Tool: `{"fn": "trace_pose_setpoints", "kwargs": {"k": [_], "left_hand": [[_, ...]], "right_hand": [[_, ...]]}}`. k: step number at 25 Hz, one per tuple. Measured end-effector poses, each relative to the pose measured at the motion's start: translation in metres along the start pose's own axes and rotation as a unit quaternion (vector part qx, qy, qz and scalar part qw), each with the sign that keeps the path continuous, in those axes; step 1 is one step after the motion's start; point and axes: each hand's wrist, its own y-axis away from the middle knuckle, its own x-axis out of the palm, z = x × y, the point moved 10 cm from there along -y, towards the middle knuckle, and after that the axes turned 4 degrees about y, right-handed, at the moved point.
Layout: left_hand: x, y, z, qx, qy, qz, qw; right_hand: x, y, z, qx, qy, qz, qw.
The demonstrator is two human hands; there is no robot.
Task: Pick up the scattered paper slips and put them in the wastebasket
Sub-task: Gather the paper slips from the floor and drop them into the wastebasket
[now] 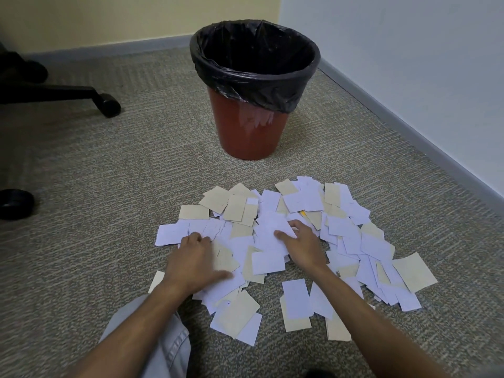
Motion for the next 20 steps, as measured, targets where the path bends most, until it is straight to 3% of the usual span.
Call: {"fn": "trace_pose_setpoints", "kwargs": {"k": [5, 10, 15, 20], "left_hand": [[0.014, 0.006, -0.019, 0.021, -0.024, 0.010, 0.999], [0.008, 0.007, -0.025, 0.041, 0.015, -0.007, 0.999], [-0.026, 0.010, -0.023, 0.049, 0.037, -0.127, 0.990], [-0.070, 0.020, -0.024, 0.135, 0.221, -0.282, 0.924]], "right_hand": [[0.021, 0.008, -0.007, -0.019, 0.046, 0.035, 0.998], [0.025, 0.005, -0.016, -0.017, 0.018, 0.046, 0.999], [0.002, -0.002, -0.011, -0.029, -0.074, 0.024, 0.997], [-0.028, -0.018, -0.013, -0.018, -0.122, -0.021, 0.992]]}}
